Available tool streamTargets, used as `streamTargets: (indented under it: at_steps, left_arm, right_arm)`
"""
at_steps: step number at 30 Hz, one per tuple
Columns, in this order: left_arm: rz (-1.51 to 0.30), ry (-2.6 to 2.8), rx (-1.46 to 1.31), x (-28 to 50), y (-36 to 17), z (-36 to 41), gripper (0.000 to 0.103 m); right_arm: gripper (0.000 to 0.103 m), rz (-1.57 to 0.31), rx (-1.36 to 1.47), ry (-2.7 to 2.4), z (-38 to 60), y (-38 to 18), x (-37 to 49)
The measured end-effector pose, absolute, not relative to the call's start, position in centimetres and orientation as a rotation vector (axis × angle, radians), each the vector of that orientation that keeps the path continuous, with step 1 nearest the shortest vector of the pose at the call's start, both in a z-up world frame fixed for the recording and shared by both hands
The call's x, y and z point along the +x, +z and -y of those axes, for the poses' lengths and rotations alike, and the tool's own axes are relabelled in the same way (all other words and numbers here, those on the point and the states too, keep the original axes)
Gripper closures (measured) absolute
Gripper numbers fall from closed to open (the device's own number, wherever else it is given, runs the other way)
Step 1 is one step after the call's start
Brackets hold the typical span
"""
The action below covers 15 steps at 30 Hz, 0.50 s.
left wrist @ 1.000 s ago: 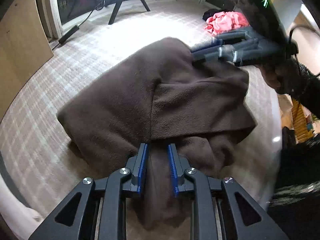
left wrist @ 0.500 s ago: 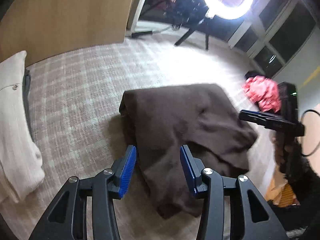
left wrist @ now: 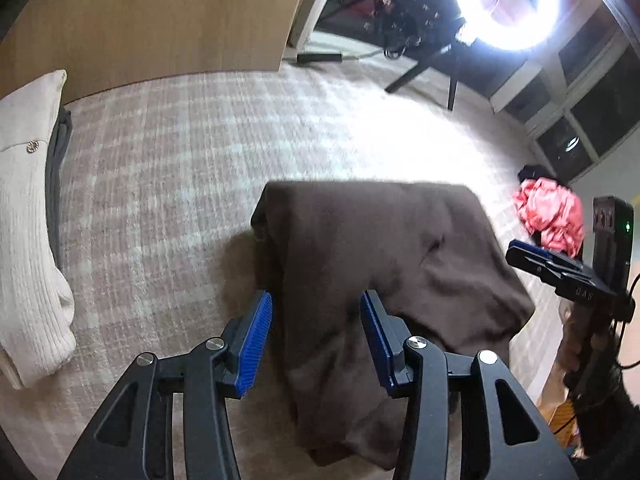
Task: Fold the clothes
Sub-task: 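Close the left gripper on the folded brown fleece while the right gripper grasps it too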
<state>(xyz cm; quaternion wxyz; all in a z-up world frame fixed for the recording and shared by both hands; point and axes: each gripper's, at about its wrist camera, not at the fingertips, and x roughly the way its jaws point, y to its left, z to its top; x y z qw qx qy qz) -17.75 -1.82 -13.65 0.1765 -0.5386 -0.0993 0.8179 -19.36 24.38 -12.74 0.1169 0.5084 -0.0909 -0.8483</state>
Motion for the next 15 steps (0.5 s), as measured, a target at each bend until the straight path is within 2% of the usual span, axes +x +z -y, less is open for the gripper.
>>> streamTargets:
  at_steps: [4,8,15]
  left_arm:
    - [0.278,2.273,-1.609,-18.3,-15.9,1.9,0.053]
    - [0.367,2.232,-1.664,-18.4,-17.4,2.5,0.034]
    - [0.261,2.249,-1.654,-18.1,-17.3,1.5,0.033]
  right_arm:
    - [0.042,0.304,1.602,-2.418,-24.3,-15.9,-20.4]
    - [0.037,0.347,1.619,-2.411,-24.0,-17.2,-20.6]
    - [0.032,0.252,1.65,-2.439,-22.4,-17.0,-20.4]
